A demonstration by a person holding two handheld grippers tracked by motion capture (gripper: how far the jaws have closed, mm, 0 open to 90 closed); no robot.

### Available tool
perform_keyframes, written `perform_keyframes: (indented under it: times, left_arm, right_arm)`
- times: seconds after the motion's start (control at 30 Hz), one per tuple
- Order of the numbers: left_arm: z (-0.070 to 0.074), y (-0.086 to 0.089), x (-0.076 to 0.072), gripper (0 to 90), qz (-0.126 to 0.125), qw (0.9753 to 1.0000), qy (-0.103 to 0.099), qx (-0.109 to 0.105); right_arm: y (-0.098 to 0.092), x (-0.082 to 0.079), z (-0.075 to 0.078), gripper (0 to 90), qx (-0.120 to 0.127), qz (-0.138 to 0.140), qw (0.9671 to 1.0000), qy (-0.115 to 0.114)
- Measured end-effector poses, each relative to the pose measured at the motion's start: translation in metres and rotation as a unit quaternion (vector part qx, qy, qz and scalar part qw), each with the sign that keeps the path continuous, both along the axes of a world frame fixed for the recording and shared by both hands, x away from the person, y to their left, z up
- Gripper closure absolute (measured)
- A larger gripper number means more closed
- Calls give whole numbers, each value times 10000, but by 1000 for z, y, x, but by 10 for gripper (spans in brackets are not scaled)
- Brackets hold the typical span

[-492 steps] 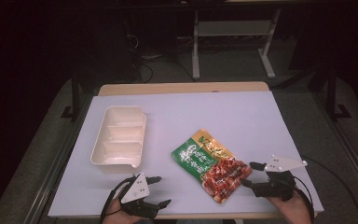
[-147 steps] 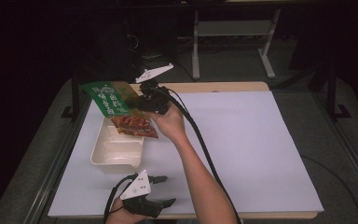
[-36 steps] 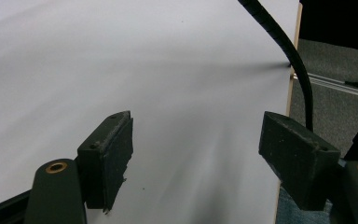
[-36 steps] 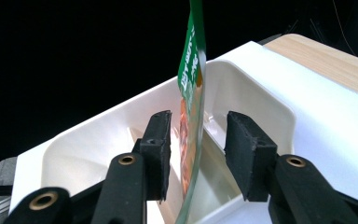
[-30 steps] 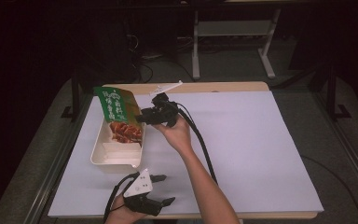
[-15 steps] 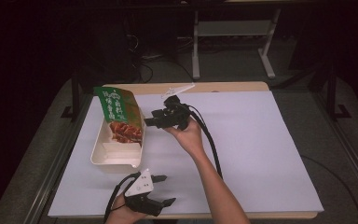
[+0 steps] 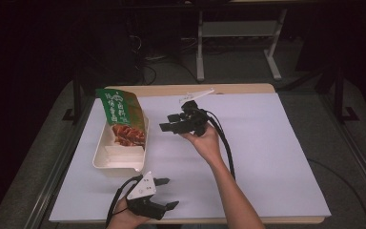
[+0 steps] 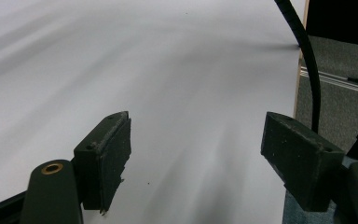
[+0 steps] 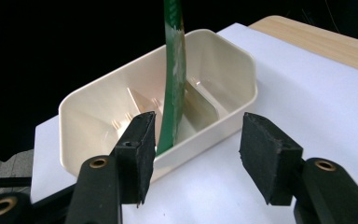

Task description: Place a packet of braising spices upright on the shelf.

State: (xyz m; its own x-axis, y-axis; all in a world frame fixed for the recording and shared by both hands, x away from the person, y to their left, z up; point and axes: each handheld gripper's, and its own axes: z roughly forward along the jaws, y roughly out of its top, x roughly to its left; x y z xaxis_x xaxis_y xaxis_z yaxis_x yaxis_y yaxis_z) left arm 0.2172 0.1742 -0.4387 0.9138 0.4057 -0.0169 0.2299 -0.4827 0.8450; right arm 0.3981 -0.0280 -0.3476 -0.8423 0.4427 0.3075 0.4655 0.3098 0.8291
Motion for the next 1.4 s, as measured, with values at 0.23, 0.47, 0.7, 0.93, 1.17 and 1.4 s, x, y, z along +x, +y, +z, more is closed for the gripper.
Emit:
perform_keyframes:
  times: [0.23, 0.47, 0.7, 0.93, 1.17, 1.4]
  left_arm:
    - [0, 1, 0, 238, 15, 10000, 12, -31]
    - [0, 1, 1, 238, 46, 10000, 22, -56]
    - [0, 2, 2, 238, 54, 10000, 24, -52]
    - [-1, 3, 2, 238, 68, 10000, 2, -46]
    - [-1, 4, 3, 238, 65, 10000, -25, -30]
    - [-1, 4, 3, 239, 116, 9999, 47, -71]
  right_arm:
    - [-16, -4, -3, 429, -25, -90, 9999, 60]
    - [-30, -9, -8, 412, -56, -164, 9998, 92]
    - [-42, -15, -13, 394, -141, -179, 9995, 216]
    - [-55, -22, -19, 382, -94, -190, 9992, 328]
    - [-67, -28, -28, 375, -136, -256, 9989, 356]
    - [-78, -35, -34, 363, -132, -310, 9986, 401]
